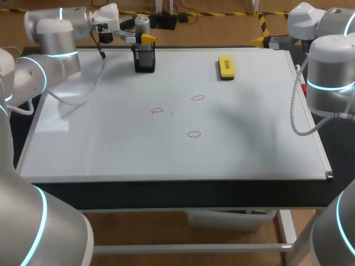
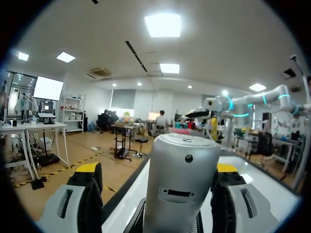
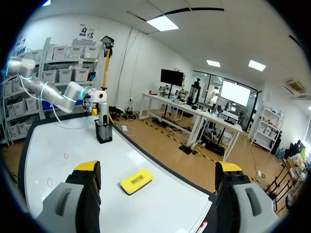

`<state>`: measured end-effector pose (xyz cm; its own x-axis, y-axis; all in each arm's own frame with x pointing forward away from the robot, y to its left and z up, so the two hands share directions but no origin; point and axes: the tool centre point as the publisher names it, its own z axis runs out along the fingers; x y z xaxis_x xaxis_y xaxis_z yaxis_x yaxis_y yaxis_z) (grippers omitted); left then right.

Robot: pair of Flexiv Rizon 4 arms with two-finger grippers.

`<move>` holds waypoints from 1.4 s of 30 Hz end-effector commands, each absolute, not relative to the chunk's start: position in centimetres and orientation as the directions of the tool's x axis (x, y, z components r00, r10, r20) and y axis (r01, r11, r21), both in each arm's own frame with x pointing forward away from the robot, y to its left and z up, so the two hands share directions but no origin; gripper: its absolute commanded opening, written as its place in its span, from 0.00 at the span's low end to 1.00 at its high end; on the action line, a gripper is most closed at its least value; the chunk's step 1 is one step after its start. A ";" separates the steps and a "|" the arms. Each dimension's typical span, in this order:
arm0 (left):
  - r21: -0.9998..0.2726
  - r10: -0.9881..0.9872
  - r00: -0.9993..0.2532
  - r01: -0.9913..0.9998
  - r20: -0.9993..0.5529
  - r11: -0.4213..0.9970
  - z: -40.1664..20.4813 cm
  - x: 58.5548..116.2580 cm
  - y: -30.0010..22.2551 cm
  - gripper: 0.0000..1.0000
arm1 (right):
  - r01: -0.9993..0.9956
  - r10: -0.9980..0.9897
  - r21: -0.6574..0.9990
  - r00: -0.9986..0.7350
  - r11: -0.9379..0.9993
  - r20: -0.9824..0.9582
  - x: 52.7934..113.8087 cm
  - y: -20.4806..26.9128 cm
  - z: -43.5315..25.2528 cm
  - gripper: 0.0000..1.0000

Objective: Pick up the inspection probe, press it on each red-marked spot on the whiteboard one by one, put down the probe, pick up the eraser, and wipe off all the red marks.

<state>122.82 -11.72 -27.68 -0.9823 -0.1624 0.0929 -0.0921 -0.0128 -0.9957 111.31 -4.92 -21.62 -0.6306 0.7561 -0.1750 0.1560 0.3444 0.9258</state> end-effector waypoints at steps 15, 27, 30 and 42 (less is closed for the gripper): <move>-0.997 -0.073 -0.995 -0.073 0.073 -0.009 -27.5 123.0 -11.1 0.00 | 0.157 0.755 0.925 -0.632 0.345 -0.175 111.4 -4.9 -21.6 1.00; -0.999 -0.074 -0.997 -0.021 0.023 -0.031 -25.0 121.4 -10.5 0.00 | 0.157 0.755 0.925 -0.632 0.345 -0.175 111.4 -4.9 -21.6 1.00; -0.999 -0.069 -0.997 -0.017 0.020 -0.041 -24.4 121.2 -10.7 0.00 | 0.157 0.755 0.925 -0.632 0.345 -0.175 111.4 -4.9 -21.6 1.00; -0.999 -0.072 -0.997 -0.019 0.022 -0.039 -21.4 120.3 -11.6 0.00 | 0.157 0.755 0.925 -0.632 0.345 -0.175 111.4 -4.9 -21.6 1.00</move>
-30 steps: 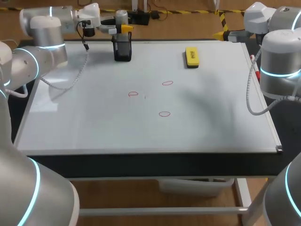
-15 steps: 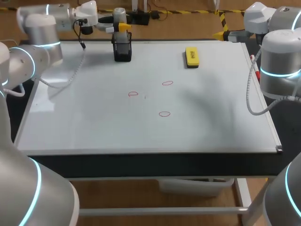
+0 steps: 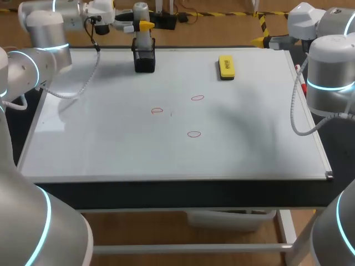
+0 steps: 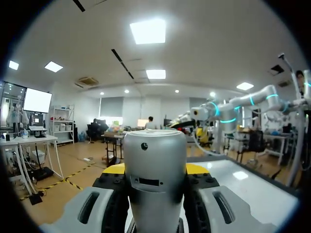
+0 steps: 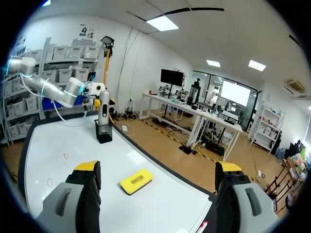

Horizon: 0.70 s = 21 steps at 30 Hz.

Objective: Pick up the inspection probe, press it on each red-marked spot on the whiteboard one by one, put down the probe, pick up the eraser, and wipe off all the red marks.

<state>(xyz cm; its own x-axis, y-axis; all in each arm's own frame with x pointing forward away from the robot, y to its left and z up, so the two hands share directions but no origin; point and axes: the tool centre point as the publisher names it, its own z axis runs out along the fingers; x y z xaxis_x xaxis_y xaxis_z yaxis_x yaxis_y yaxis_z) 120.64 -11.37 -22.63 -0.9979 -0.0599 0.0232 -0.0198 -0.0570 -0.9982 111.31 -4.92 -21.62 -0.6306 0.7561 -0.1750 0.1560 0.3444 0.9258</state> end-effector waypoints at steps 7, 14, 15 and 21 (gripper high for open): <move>-0.999 -0.087 -0.996 -0.011 0.014 -0.037 -19.1 119.7 -11.6 0.00 | 0.157 0.755 0.925 -0.632 0.345 -0.175 111.4 -4.9 -21.6 1.00; -0.999 -0.118 -0.993 -0.019 0.022 -0.033 -16.9 119.2 -11.1 0.00 | 0.157 0.755 0.925 -0.632 0.345 -0.175 111.4 -4.9 -21.6 1.00; -0.999 -0.118 -0.993 -0.011 0.015 -0.034 -16.6 119.1 -11.0 0.00 | 0.157 0.755 0.925 -0.632 0.345 -0.175 111.4 -4.9 -21.6 1.00; -0.999 -0.153 -0.988 -0.016 0.021 -0.033 -15.3 118.3 -9.7 0.00 | 0.157 0.755 0.925 -0.632 0.345 -0.175 111.4 -4.9 -21.6 1.00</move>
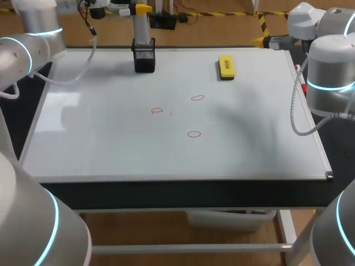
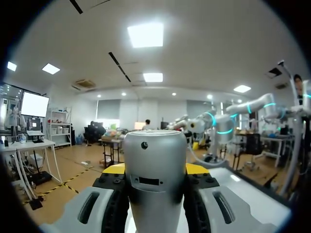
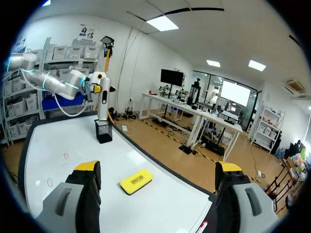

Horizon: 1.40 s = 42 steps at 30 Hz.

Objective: Pick up the inspection probe, press it on each red-marked spot on the whiteboard one by one, put down the probe, pick up the eraser, and wipe off all the red marks.

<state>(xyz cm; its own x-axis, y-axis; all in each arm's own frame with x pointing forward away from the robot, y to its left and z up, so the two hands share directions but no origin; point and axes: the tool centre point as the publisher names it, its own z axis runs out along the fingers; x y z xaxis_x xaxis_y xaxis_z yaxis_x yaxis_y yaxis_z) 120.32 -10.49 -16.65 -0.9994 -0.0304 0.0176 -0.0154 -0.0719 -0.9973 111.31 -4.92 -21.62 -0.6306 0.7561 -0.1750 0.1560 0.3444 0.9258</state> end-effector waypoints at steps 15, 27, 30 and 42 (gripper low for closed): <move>-1.000 -0.267 -0.964 0.010 -0.005 -0.014 -15.7 114.7 -4.5 0.00 | 0.157 0.755 0.925 -0.632 0.345 -0.175 111.4 -4.9 -21.6 1.00; -0.999 -0.339 -0.941 0.018 -0.008 -0.027 -18.0 112.3 -0.8 0.00 | 0.157 0.755 0.925 -0.632 0.345 -0.175 111.4 -4.9 -21.6 1.00; -0.999 -0.356 -0.934 0.024 -0.013 -0.027 -18.7 111.7 0.0 0.00 | 0.157 0.755 0.925 -0.632 0.345 -0.175 111.4 -4.9 -21.6 1.00; -0.999 -0.394 -0.919 0.028 -0.014 -0.031 -20.5 110.2 2.3 0.00 | 0.157 0.755 0.925 -0.632 0.345 -0.175 111.4 -4.9 -21.6 1.00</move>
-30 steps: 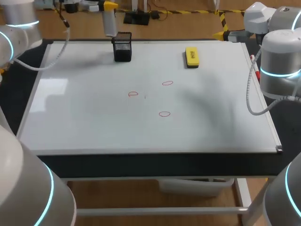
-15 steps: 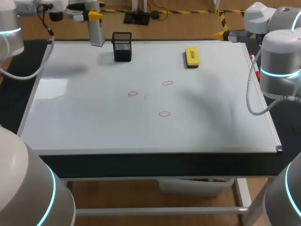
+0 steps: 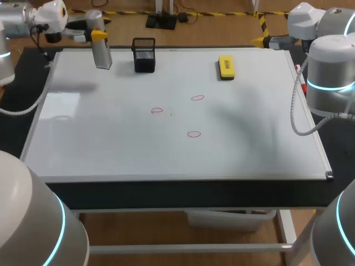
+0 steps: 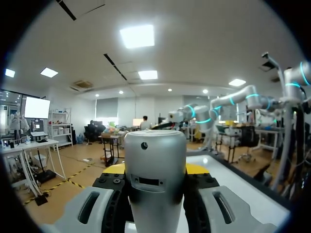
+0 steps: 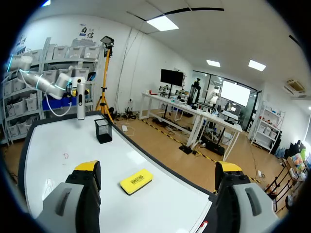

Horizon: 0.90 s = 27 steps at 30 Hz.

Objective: Pick up the inspection probe, press it on each red-marked spot on the whiteboard one by one, put down the probe, pick up the eraser, and wipe off all the red marks.

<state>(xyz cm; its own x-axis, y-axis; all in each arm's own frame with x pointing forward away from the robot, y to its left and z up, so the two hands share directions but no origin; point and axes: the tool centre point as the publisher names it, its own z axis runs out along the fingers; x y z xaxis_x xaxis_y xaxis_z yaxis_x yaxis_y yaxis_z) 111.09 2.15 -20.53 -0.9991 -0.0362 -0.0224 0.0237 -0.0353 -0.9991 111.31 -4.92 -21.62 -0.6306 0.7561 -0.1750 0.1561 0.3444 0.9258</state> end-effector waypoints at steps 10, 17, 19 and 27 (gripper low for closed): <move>-1.000 -0.392 -0.920 0.022 -0.017 -0.009 -20.7 110.1 2.5 0.00 | 0.157 0.755 0.925 -0.632 0.345 -0.175 111.4 -4.9 -21.6 1.00; -1.000 -0.392 -0.920 0.022 -0.017 -0.009 -20.7 110.1 2.5 0.00 | 0.157 0.755 0.925 -0.632 0.345 -0.175 111.4 -4.9 -21.6 1.00; -1.000 -0.392 -0.920 0.022 -0.017 -0.009 -20.7 110.1 2.5 0.00 | 0.157 0.755 0.925 -0.632 0.345 -0.175 111.4 -4.9 -21.6 1.00; -1.000 -0.392 -0.920 0.022 -0.017 -0.009 -20.7 110.1 2.5 0.00 | 0.157 0.755 0.925 -0.632 0.345 -0.175 111.4 -4.9 -21.6 1.00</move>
